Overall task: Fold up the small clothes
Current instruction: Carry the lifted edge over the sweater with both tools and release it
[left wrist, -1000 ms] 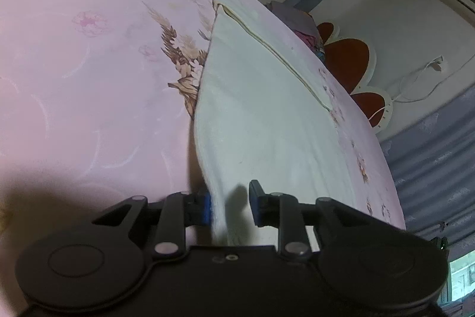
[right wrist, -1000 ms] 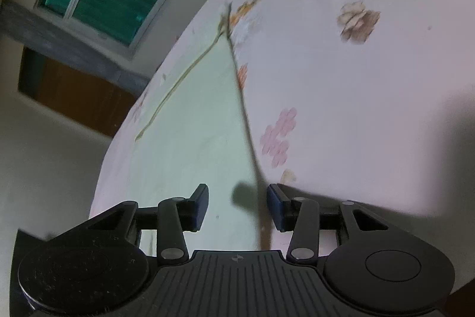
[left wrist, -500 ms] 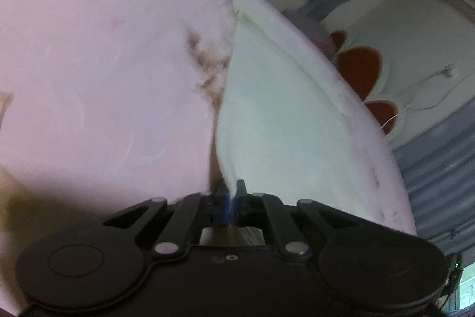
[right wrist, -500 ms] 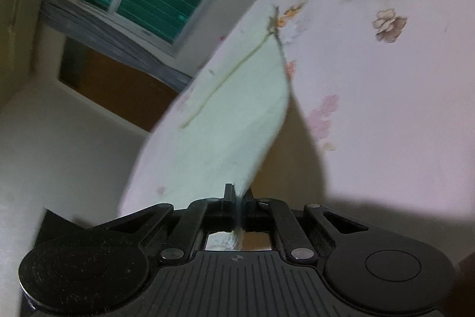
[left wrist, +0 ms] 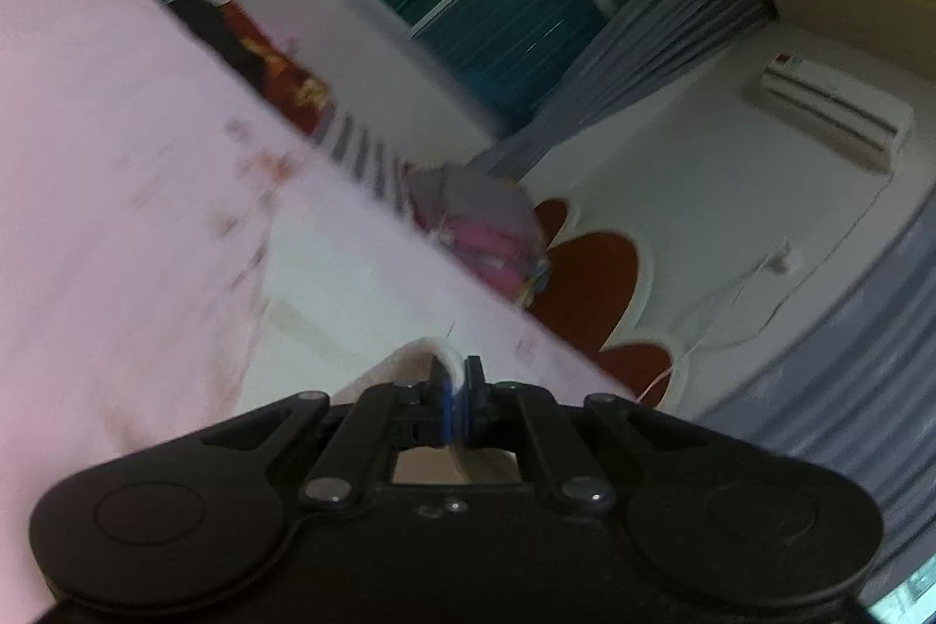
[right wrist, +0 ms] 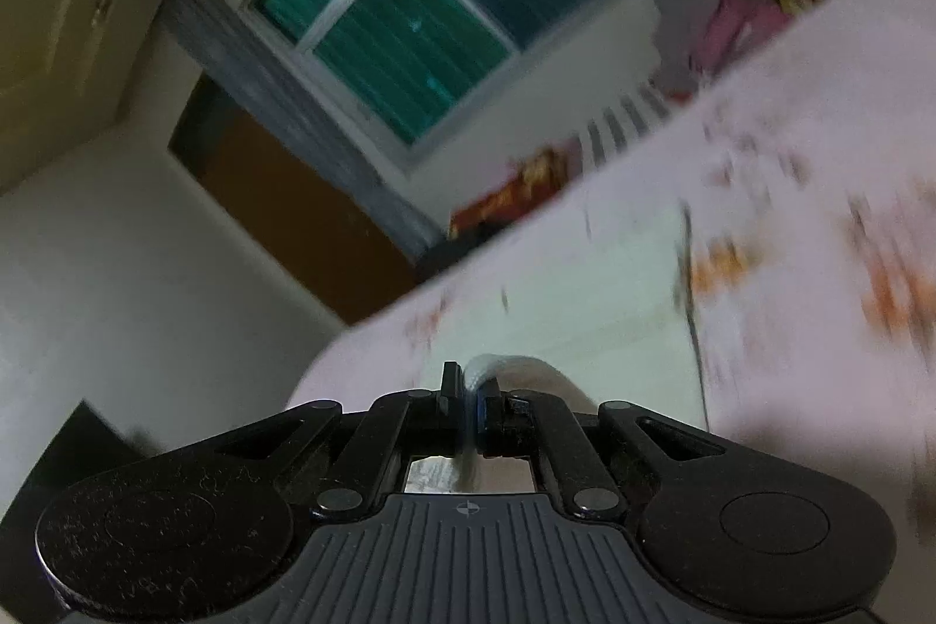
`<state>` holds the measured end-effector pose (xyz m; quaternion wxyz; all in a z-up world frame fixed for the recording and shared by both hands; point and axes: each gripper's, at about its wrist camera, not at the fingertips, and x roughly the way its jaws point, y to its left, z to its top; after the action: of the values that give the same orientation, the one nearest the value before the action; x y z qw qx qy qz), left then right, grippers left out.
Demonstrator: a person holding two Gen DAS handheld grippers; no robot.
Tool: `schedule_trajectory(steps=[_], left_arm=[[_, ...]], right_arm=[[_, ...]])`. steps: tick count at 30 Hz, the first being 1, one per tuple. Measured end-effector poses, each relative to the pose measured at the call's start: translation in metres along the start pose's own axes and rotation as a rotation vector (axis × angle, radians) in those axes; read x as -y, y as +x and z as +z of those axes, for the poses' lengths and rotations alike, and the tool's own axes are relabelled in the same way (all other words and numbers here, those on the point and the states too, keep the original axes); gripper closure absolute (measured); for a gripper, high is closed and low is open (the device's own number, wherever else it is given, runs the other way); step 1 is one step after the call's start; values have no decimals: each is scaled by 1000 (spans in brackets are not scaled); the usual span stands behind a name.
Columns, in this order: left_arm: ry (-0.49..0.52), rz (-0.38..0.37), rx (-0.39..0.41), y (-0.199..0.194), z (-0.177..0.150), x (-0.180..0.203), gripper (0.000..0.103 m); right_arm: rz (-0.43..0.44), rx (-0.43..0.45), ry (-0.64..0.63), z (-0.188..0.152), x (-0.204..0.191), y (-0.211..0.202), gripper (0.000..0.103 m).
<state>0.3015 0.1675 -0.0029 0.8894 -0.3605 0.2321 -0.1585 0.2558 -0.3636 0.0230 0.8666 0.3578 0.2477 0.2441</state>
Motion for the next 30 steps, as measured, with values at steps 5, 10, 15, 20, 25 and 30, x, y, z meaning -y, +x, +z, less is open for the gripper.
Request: schedule_trajectory(steps=[5,10,15,20,25,30], left_arm=[[16,44,-26,89,57,-4,100],[-79,177,-181,182,56,-67,100],[-169,196,-243,217,47,-113,100],[-195,116,-209,233,60,-123,79],[-211,105,-139,251,72,-123,32],[24,167,-178,256,82,-106,40]], right_arm=[[-59,33,33,77,3,72,100],[-214,-90,116,102,62,171,100],[-302,-195,233,80,133,232,100],[-278,-170,278,88,160,245,100],[-328,-114,286,108,172,260,49],[-329,-41,192,114,156,243,31]])
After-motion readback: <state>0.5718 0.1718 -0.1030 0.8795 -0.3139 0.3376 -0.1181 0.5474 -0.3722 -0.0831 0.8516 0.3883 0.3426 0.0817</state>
